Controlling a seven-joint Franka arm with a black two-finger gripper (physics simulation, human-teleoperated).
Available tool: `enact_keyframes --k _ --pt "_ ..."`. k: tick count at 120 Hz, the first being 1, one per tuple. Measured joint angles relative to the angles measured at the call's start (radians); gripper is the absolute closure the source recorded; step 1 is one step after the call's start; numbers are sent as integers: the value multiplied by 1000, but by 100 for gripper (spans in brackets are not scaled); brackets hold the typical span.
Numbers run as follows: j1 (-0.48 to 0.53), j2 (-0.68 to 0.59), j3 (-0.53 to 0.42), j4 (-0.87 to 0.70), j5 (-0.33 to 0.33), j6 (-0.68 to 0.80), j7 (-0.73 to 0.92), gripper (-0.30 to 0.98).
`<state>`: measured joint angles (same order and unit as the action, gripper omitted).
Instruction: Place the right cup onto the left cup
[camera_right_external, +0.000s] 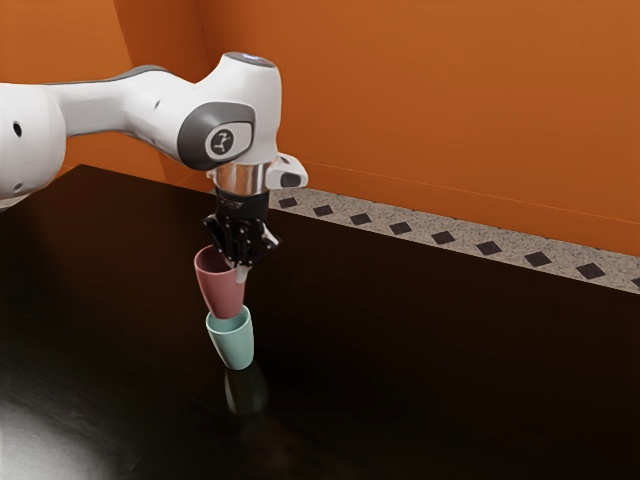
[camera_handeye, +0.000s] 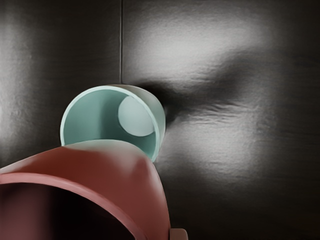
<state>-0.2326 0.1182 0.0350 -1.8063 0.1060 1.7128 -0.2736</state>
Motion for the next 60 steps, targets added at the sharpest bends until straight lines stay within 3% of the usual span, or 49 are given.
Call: enact_keyframes --k 60 --pt "3 39 22 -3 -1 36 -5 79"
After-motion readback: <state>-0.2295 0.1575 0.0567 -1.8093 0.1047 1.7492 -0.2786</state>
